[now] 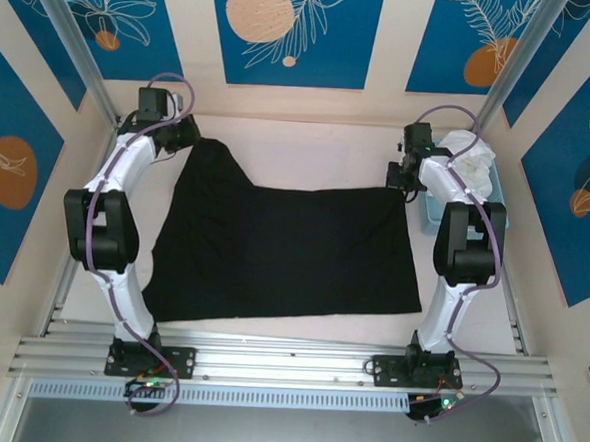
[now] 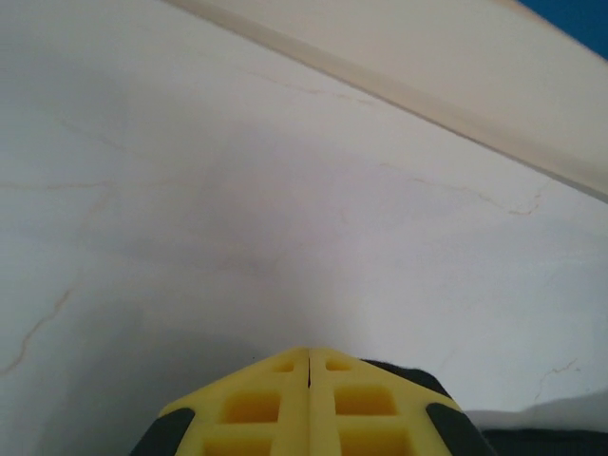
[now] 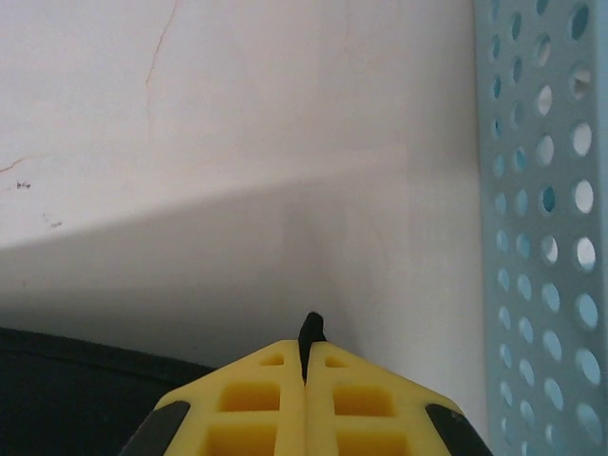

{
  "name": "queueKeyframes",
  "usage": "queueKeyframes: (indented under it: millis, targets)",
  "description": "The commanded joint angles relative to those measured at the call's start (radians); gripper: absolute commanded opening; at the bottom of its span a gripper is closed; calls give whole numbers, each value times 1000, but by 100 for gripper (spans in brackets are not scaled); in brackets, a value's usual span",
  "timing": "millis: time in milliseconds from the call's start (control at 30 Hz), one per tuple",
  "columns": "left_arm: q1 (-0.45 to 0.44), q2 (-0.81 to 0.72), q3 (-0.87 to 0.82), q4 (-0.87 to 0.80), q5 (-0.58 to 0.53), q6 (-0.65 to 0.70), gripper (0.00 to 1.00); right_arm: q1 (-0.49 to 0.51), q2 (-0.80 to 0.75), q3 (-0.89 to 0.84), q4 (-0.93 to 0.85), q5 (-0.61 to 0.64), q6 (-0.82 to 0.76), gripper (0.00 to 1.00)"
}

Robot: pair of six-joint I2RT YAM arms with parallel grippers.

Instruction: Fold the inside-out t-shirt

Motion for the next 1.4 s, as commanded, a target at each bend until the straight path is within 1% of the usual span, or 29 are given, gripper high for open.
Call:
queueKeyframes:
  millis: [0, 200, 400, 533, 700, 867, 1100, 1267, 1367]
  targets:
    - [7, -104, -94, 13, -38, -30, 0, 2, -88, -44, -16, -26, 28, 0]
    - [9, -302, -301, -1, -35, -67, 0, 0, -225, -178, -33, -67, 94, 0]
    - [26, -502, -472, -75, -14, -101, 0, -15, -379, -332, -48, -109, 159, 0]
    - [51, -620, -554, -141, 8, -103, 0, -29, -456, -405, -70, -105, 184, 0]
    - [80, -751, -637, -241, 16, -71, 0, -48, -530, -480, -83, -117, 216, 0]
    - [91, -824, -701, -310, 32, -56, 0, -78, -537, -530, -97, -130, 244, 0]
    - [103, -900, -722, -437, 26, -13, 0, -135, -576, -601, -82, -164, 283, 0]
    - [104, -947, -756, -502, 26, -9, 0, -151, -585, -660, -61, -167, 306, 1]
    - [104, -975, -783, -519, 21, -9, 0, -156, -581, -693, -27, -184, 317, 3]
